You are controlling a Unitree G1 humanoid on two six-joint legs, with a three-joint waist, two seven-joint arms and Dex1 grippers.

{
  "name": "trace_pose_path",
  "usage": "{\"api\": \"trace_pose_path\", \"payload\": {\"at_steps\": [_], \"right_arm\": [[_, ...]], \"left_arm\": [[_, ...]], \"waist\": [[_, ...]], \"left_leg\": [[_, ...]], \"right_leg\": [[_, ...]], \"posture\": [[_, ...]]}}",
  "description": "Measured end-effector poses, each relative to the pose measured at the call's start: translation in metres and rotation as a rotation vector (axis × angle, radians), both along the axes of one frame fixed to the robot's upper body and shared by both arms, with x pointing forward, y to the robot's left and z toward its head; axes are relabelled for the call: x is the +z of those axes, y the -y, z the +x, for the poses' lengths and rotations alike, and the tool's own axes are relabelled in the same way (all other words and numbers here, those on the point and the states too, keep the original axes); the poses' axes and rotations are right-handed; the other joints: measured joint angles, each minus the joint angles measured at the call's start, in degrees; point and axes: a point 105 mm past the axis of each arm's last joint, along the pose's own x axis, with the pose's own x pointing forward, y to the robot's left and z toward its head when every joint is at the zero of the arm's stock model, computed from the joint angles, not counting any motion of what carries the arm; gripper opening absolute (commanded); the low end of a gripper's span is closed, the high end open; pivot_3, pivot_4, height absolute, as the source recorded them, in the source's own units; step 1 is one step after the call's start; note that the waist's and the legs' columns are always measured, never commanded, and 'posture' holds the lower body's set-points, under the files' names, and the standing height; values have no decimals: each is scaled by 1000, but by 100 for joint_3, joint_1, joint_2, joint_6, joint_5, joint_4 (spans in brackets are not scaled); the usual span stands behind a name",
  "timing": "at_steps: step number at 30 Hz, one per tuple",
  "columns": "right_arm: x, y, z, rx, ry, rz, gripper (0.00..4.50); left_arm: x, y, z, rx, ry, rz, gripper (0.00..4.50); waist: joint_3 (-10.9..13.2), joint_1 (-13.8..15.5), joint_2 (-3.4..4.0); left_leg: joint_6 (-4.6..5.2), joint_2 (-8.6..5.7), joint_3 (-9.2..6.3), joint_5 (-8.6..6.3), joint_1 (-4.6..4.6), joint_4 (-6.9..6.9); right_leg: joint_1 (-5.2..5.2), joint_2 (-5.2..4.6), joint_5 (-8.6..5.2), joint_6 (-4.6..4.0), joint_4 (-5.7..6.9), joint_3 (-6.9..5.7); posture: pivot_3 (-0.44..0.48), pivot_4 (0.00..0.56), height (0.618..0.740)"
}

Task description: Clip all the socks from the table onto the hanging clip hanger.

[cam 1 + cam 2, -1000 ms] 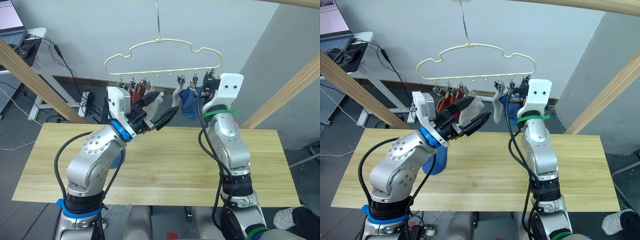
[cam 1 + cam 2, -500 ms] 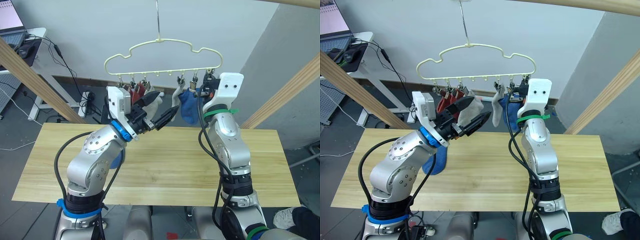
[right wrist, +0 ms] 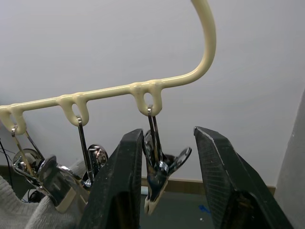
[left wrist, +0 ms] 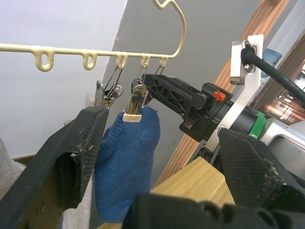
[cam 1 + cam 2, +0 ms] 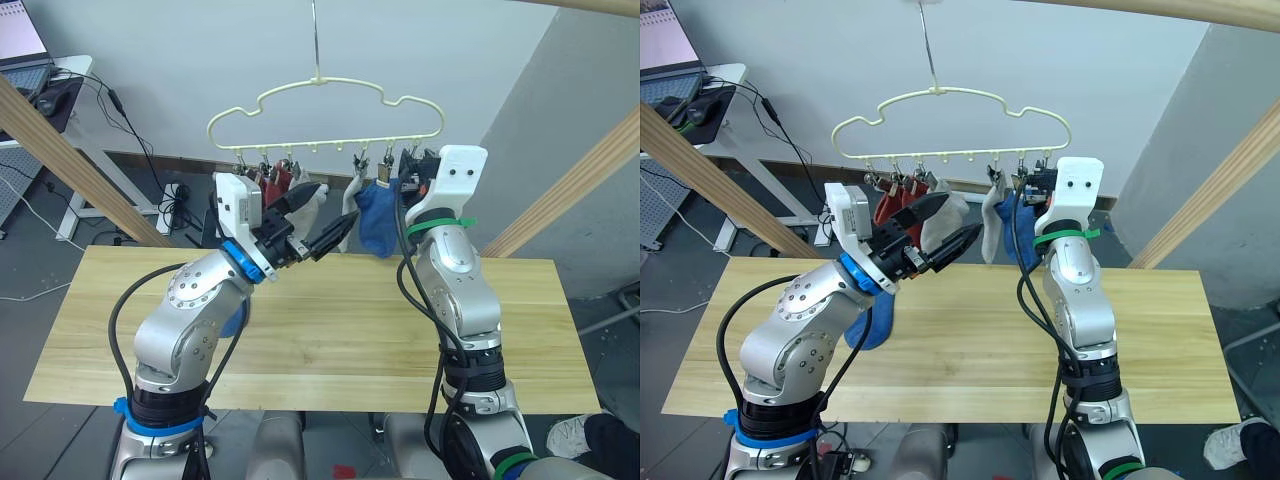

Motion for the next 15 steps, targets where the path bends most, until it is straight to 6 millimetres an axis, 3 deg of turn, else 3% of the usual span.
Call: {"api": "trace_pose_path", "payload": {"at_steps": [8, 15], "right_arm": [[-2, -2, 5, 1, -37, 78, 1729], [-8, 8, 8, -39, -87, 125, 1729]], "left_arm": [[0, 1, 0, -3, 1, 1, 4172], [0, 2, 0, -3, 1, 3, 4172]], "waist": [[0, 4, 0], [0, 2, 0]], "left_leg": [[0, 0, -1, 0, 0, 0], [0, 0, -2, 0, 0, 0]], "right_leg": [[0, 0, 1, -1, 0, -2], [0, -1, 8, -13, -1, -4]], "posture": [[90, 305, 740], [92, 304, 740]]}}
